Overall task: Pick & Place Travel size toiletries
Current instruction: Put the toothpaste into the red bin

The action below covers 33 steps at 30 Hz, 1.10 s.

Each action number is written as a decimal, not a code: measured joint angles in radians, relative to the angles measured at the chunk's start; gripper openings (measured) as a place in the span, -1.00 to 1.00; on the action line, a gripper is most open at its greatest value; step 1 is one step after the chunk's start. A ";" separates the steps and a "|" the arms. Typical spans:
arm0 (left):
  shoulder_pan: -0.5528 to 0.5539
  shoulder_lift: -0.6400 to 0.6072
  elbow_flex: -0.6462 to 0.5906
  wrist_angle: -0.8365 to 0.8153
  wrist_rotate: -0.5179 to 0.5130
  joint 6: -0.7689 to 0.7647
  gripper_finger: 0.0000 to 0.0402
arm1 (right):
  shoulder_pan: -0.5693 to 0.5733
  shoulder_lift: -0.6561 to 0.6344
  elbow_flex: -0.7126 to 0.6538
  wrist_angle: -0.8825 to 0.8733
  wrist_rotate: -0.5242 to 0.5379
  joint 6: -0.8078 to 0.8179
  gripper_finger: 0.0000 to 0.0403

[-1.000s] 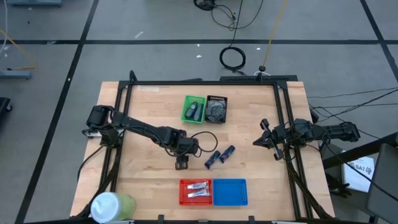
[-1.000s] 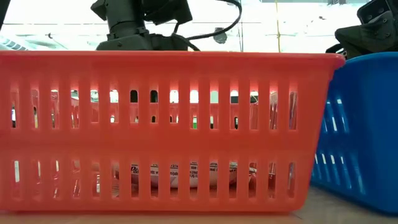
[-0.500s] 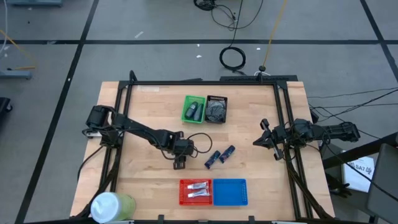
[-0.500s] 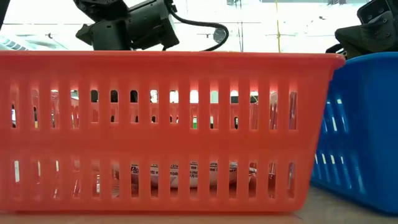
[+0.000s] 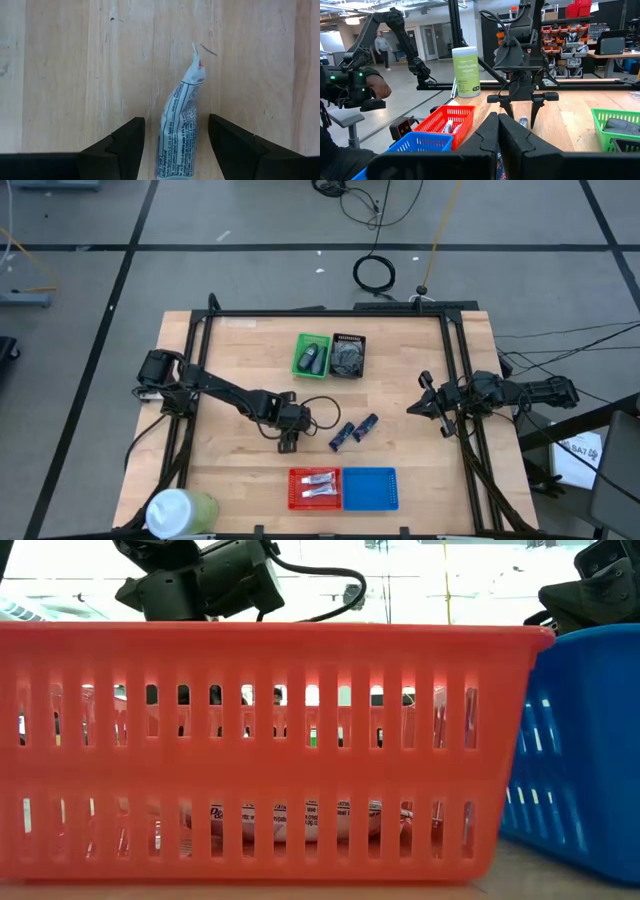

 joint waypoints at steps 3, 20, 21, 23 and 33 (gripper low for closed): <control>0.000 0.000 0.000 0.000 0.002 -0.006 0.09 | 0.000 0.000 0.000 0.000 0.000 0.000 -1.00; 0.000 0.002 -0.001 0.000 0.034 -0.008 -0.77 | 0.000 0.000 0.000 0.000 0.000 0.000 -1.00; 0.000 0.002 -0.001 0.000 0.034 -0.008 -0.81 | 0.000 0.000 0.000 0.000 0.000 0.000 -1.00; 0.000 0.002 -0.001 0.000 0.034 -0.008 -0.86 | 0.000 0.000 0.000 0.000 0.000 0.000 -1.00; 0.000 0.003 -0.002 0.000 0.034 -0.012 -0.75 | 0.000 0.000 0.000 0.000 0.000 0.000 -1.00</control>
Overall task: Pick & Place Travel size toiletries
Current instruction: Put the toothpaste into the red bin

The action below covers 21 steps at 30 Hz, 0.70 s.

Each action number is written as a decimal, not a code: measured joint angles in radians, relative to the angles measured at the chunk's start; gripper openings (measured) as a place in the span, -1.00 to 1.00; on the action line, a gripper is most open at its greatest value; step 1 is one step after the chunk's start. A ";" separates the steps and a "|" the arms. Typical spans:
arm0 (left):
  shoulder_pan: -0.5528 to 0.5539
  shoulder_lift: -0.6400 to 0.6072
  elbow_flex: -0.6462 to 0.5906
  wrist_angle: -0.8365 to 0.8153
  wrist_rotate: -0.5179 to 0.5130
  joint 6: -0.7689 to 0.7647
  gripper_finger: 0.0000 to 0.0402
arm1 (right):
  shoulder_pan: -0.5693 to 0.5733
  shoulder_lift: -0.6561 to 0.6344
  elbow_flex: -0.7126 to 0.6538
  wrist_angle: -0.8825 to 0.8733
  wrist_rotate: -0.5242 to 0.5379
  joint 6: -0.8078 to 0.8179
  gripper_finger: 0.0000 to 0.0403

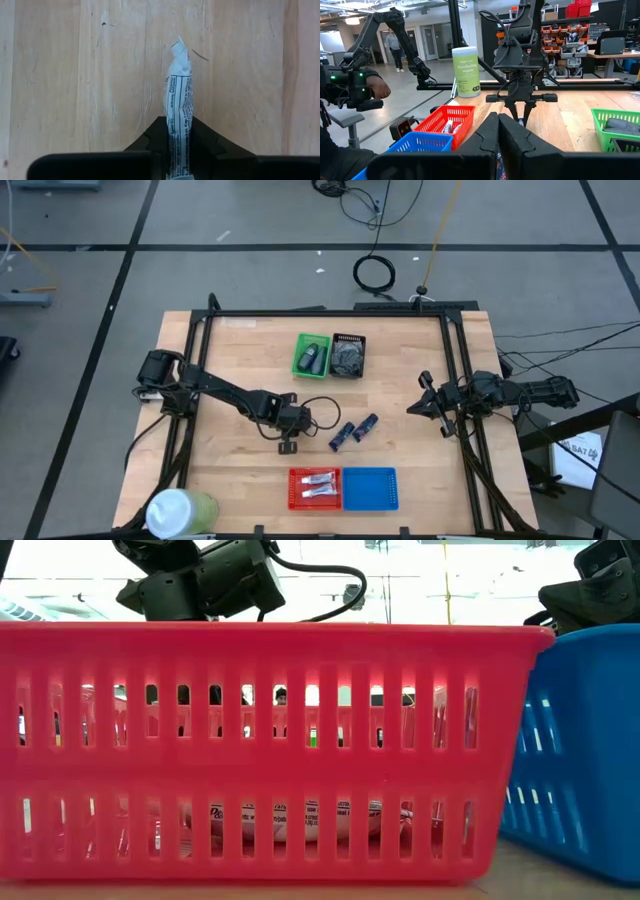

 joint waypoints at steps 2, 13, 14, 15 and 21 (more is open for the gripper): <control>0.000 0.000 0.000 0.001 0.000 0.000 -0.75 | 0.000 0.000 0.000 0.000 0.000 0.000 -1.00; 0.000 0.000 0.000 0.016 0.000 0.000 -0.86 | 0.000 0.000 0.000 0.000 0.000 0.000 -1.00; 0.000 0.000 0.000 0.016 0.000 -0.002 -0.85 | 0.000 0.000 0.000 0.000 0.000 0.000 -1.00; 0.000 0.000 0.000 0.016 0.000 -0.003 -0.84 | 0.000 0.000 0.000 0.000 0.000 0.000 -1.00; 0.000 0.001 0.000 0.019 0.000 0.002 -0.79 | 0.000 0.000 0.000 0.000 0.000 0.000 -1.00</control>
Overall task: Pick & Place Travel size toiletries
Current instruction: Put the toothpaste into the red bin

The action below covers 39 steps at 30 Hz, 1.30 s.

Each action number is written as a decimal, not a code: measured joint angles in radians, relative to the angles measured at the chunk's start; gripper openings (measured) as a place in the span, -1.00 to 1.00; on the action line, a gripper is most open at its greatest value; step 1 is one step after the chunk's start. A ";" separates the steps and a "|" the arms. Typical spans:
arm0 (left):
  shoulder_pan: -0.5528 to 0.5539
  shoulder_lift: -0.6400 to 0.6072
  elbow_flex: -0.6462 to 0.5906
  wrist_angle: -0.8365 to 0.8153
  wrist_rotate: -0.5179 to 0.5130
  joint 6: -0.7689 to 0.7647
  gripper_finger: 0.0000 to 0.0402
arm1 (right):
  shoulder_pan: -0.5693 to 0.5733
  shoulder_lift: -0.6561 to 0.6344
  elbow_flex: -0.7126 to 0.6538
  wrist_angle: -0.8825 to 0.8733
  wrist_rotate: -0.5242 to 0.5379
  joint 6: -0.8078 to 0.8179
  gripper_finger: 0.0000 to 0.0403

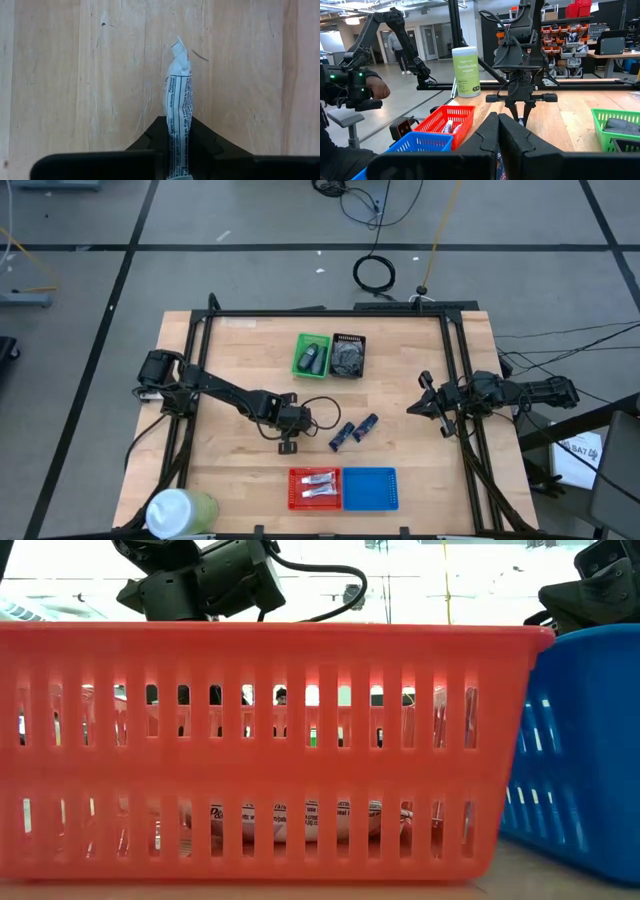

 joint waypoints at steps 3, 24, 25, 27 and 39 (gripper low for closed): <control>0.000 0.000 0.000 0.006 0.000 0.000 -0.83 | 0.000 0.000 0.000 0.000 0.000 0.000 -1.00; -0.019 -0.023 0.098 -0.070 0.004 0.001 -0.94 | 0.000 0.000 0.000 0.000 0.000 0.000 -1.00; -0.022 -0.022 0.117 -0.099 0.004 0.005 -0.94 | 0.000 0.000 0.000 0.000 0.000 0.000 -1.00; -0.030 -0.022 0.155 -0.144 0.003 0.007 -0.91 | 0.000 0.000 0.000 0.000 0.000 0.000 -1.00; -0.122 -0.024 0.387 -0.276 0.001 -0.033 -0.96 | 0.000 0.000 0.000 0.000 0.000 0.000 -1.00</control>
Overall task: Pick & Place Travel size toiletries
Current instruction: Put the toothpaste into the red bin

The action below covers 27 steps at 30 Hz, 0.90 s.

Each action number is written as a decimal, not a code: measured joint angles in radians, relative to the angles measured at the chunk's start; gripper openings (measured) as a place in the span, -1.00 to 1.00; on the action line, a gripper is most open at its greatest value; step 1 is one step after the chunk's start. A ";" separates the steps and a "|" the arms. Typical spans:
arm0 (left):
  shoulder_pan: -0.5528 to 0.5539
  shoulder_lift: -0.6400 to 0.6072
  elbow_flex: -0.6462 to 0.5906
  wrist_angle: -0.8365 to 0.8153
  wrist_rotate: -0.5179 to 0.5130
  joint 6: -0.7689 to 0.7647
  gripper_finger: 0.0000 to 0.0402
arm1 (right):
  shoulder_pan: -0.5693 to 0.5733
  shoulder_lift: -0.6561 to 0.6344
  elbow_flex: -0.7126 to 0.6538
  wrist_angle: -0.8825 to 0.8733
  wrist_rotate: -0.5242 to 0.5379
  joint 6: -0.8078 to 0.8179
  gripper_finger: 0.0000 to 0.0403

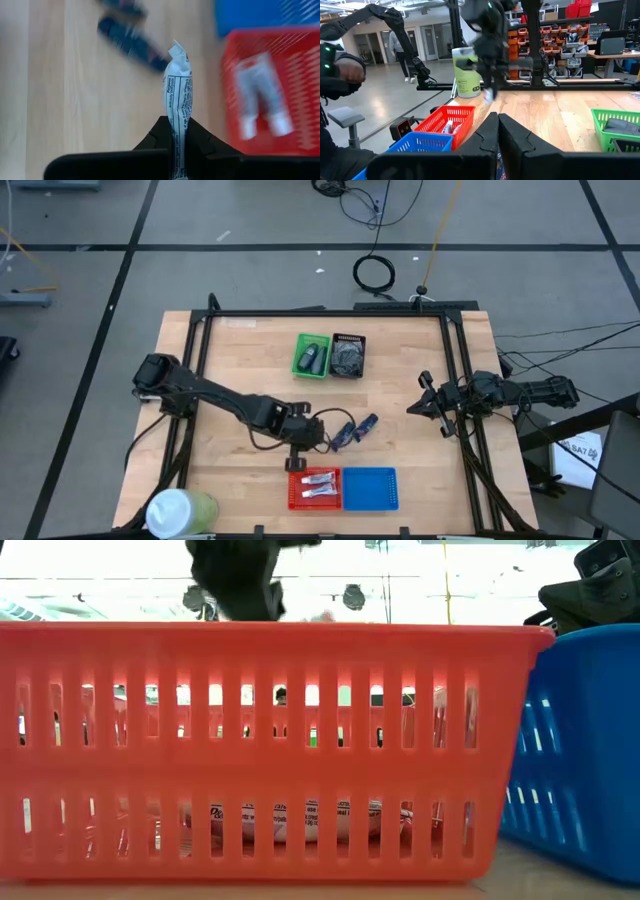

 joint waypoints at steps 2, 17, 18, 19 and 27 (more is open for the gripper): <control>-0.023 -0.001 0.038 0.011 -0.001 0.002 -0.96 | 0.000 0.000 0.000 0.000 0.000 0.000 -1.00; -0.151 0.032 0.088 0.105 -0.036 -0.154 -0.97 | 0.000 0.000 0.000 0.000 0.000 0.000 -1.00; -0.159 0.042 0.088 0.116 -0.034 -0.172 -0.97 | 0.000 0.000 0.000 0.000 0.000 0.000 -1.00; -0.167 0.051 0.088 0.129 -0.028 -0.189 -0.96 | 0.000 0.000 0.000 0.000 0.000 0.000 -1.00; -0.232 0.135 0.088 0.219 -0.024 -0.260 -0.81 | 0.000 0.000 0.000 0.000 0.000 0.000 -1.00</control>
